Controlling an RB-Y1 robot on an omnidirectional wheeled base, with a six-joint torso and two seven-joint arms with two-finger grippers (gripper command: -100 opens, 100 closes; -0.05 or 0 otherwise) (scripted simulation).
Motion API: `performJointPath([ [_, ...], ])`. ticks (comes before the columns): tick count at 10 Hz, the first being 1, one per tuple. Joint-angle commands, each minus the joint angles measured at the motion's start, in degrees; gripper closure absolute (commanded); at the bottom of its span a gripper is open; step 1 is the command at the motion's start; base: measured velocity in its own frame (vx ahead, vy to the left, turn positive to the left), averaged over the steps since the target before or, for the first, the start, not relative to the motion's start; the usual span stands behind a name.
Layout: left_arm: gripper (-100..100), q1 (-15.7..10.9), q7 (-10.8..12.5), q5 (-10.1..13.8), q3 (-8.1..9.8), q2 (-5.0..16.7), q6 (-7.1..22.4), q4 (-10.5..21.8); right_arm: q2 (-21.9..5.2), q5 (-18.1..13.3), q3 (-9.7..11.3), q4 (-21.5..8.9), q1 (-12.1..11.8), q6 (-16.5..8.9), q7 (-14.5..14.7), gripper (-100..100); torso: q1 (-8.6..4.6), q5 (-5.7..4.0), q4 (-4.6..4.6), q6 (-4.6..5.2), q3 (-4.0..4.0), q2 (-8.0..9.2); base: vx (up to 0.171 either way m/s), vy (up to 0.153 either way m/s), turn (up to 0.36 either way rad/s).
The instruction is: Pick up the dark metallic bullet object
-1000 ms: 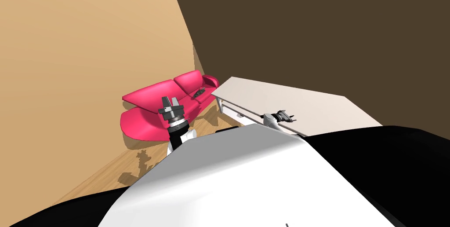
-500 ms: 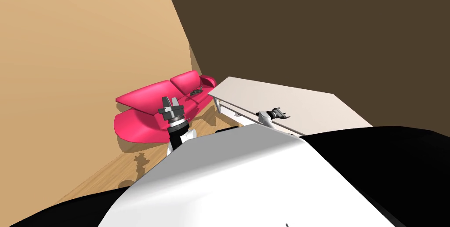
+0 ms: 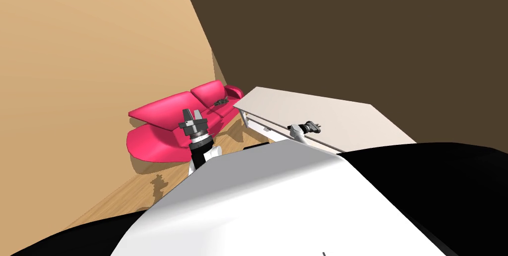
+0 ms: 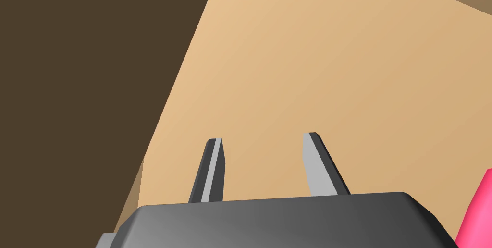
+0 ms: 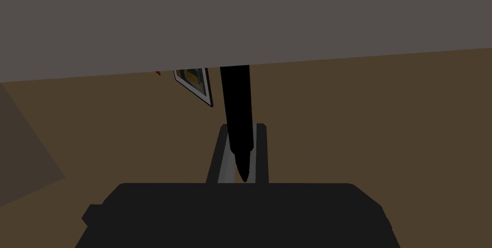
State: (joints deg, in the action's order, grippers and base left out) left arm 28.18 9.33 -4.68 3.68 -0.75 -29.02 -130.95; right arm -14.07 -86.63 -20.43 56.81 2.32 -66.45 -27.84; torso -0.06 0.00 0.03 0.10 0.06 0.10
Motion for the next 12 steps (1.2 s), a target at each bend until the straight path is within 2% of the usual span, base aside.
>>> performJointPath([
  [1, 0, 0.00, 0.00, 0.00, 0.00, 0.00, 0.00, 0.00, 0.00, 0.00, 0.00, 0.00, 0.00, 0.00, 0.00, 100, 0.00, 0.00, 0.00, 0.00, 0.00, 0.00, 0.000, 0.000, 0.000],
  [3, 0, 0.00, 0.00, 0.00, 0.00, 0.00, 0.00, 0.00, 0.00, 0.00, 0.01, 0.00, 0.01, 0.00, 0.00, 100, 0.00, -0.01, -0.01, 0.01, -0.01, -0.02, 0.000, 0.000, 0.000],
  [4, 0, 0.00, 0.00, 0.00, 0.00, 0.00, 0.00, 0.00, 0.00, 0.00, 0.01, 0.00, 0.01, 0.00, 0.00, 0, 0.00, -0.01, -0.01, 0.01, -0.02, -0.02, 0.000, 0.000, 0.000],
  [5, 0, 0.00, 0.00, 0.00, 0.00, 0.00, 0.00, 0.00, -2.00, 1.73, 1.55, -1.99, -0.43, 0.23, -2.06, 100, -0.01, -0.01, -0.01, 0.01, -0.02, -0.03, 0.030, 0.051, 0.070],
  [6, 0, 0.00, 0.00, 0.00, -0.01, -0.01, 0.00, 0.00, -4.05, 3.84, 3.29, -3.27, -1.55, 0.47, -3.70, 100, 0.10, -0.04, -0.03, -0.05, -0.08, -0.13, 0.057, 0.101, 0.097],
  [7, 0, 0.00, 0.00, 0.00, -0.01, -0.01, 0.00, 0.00, -4.21, 4.30, 3.29, -3.27, -1.55, 0.47, -3.89, 100, 0.19, -0.21, -0.11, -0.15, -0.20, -0.30, 0.047, 0.087, 0.025],
  [8, 0, 0.00, 0.00, 0.00, -0.01, -0.01, 0.00, 0.00, -6.42, 6.48, 5.04, -4.54, -2.68, 0.71, -5.72, 100, 0.16, -0.31, -0.14, -0.19, -0.26, -0.38, 0.052, 0.097, 0.063],
  [9, 0, 0.00, 0.00, 0.00, -0.01, -0.01, 0.00, 0.00, -6.42, 6.88, 5.04, -4.54, -2.68, 0.71, -5.72, 100, 0.17, -0.41, -0.17, -0.25, -0.30, -0.45, 0.037, 0.069, 0.025],
  [10, 0, 0.00, 0.00, 0.00, 0.00, -0.01, 0.00, 0.00, -8.63, 9.04, 6.78, -5.82, -3.80, 0.95, -7.54, 100, 0.08, -0.51, -0.19, -0.28, -0.32, -0.46, 0.040, 0.065, 0.068],
  [11, 0, 0.00, 0.00, 0.00, -0.01, -0.01, 0.00, 0.00, -8.63, 9.45, 6.78, -5.82, -3.80, 0.95, -7.54, 100, 0.02, -0.58, -0.21, -0.29, -0.34, -0.48, 0.034, 0.051, 0.026],
  [12, 0, 0.00, 0.00, 0.00, 0.00, 0.00, 0.00, 0.00, -10.83, 11.66, 8.53, -7.09, -4.92, 1.19, -9.37, 100, -0.03, -0.63, -0.21, -0.29, -0.34, -0.48, 0.041, 0.070, 0.071],
])
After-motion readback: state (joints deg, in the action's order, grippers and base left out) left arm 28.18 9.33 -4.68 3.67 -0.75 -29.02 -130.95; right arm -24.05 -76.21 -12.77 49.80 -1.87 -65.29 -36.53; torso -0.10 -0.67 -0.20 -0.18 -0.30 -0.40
